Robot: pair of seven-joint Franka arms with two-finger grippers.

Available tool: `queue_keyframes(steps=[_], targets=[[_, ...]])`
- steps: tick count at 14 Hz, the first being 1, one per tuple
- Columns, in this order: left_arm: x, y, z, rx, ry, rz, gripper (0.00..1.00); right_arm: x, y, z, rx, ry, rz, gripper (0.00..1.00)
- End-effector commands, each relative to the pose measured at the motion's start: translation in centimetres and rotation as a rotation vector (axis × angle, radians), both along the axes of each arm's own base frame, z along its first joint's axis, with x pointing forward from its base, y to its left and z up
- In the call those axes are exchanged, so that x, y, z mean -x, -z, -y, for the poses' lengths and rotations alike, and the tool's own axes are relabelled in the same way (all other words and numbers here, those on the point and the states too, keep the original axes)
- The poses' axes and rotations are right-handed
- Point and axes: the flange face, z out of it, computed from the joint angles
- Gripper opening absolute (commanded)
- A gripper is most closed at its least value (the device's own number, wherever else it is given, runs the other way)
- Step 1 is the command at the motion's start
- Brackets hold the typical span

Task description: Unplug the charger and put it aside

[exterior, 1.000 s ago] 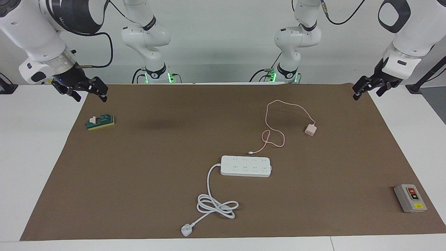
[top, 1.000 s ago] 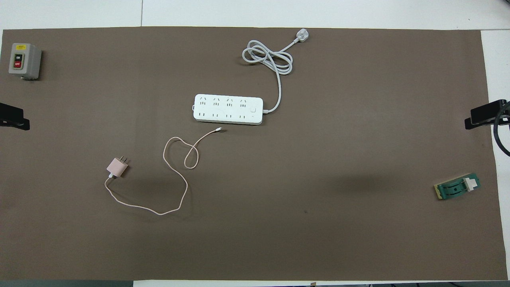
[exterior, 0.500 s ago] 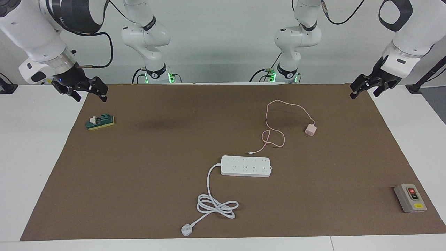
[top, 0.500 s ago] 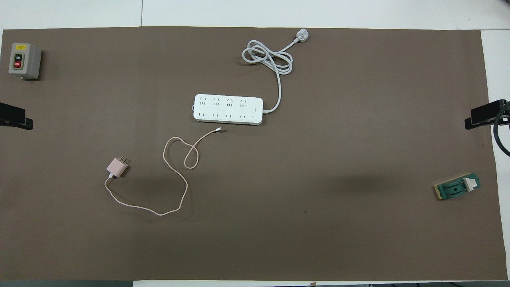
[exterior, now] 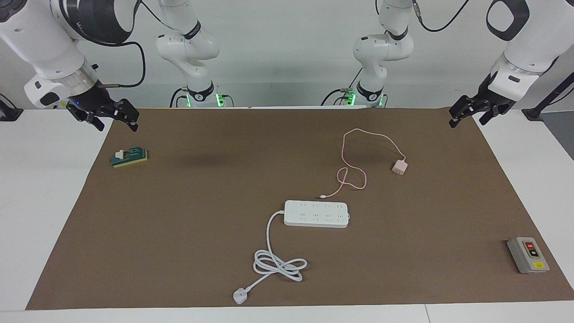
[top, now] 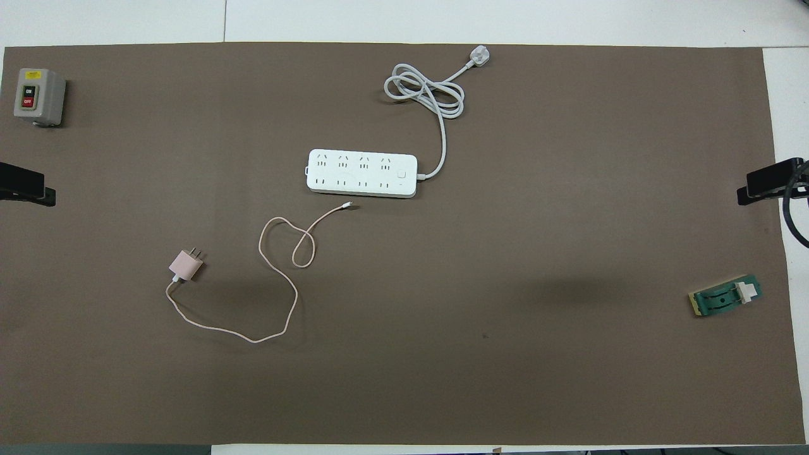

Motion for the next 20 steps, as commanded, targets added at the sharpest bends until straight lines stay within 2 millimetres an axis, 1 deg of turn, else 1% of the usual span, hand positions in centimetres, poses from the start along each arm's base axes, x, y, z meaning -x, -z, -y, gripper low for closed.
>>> queue_keyframes(steps=[1, 14, 20], targets=[[-0.12, -0.46, -0.33, 0.011, 0.006, -0.006, 1.0, 0.29, -0.3, 0.04, 0.009, -0.01, 0.003, 1.0], [-0.2, -0.31, -0.44, 0.0, 0.012, -0.012, 1.0, 0.33, -0.38, 0.04, 0.009, -0.01, 0.005, 1.0], [-0.16, -0.85, -0.76, 0.001, 0.006, -0.005, 1.0, 0.29, -0.3, 0.04, 0.009, -0.01, 0.003, 1.0]])
